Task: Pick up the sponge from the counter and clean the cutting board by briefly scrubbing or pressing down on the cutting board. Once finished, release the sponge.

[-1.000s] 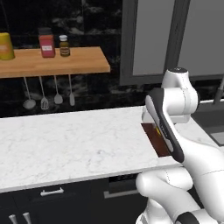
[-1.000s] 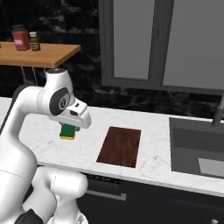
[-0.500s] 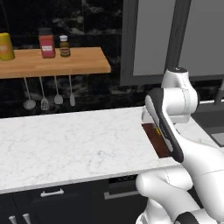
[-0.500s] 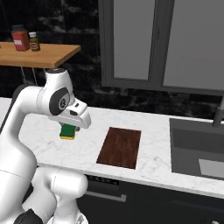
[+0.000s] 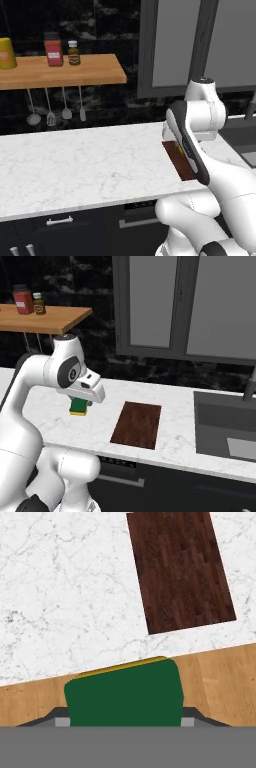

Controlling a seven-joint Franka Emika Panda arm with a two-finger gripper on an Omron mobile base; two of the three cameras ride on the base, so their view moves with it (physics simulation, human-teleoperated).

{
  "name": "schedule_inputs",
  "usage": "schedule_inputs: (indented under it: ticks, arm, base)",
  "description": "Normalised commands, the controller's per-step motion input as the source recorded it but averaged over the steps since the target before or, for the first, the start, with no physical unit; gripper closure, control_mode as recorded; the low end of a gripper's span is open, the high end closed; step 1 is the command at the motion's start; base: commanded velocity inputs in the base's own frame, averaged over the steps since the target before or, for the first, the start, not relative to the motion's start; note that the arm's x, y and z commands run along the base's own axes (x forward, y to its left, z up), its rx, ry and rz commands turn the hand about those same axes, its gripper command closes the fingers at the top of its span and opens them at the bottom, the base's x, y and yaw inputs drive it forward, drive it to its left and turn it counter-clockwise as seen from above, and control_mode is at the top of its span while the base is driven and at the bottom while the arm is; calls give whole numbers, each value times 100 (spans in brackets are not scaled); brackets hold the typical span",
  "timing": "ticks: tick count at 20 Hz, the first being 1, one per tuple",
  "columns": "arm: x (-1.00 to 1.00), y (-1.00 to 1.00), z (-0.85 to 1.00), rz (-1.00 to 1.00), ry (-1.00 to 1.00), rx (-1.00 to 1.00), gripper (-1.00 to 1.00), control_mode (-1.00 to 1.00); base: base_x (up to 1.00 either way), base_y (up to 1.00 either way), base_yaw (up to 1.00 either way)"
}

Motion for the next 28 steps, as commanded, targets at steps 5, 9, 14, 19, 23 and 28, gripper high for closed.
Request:
schedule_inputs:
  ticks: [5,9,14,19,23,28]
  arm:
    - [17,-68,-25,0,0,1,100,-100]
    - [21,-58,-29,0,0,0,100,-100]
    - [22,-47,-36,0,0,0,100,-100]
    - [13,-12,-44,0,0,0,100,-100]
    - [10,0,-46,0,0,0,100,-100]
    - [13,0,-45,0,0,0,100,-100]
  base:
    - [0,0,0]
    - [0,0,0]
    - [0,0,0]
    - [0,0,0]
    - [0,0,0]
    - [0,0,0]
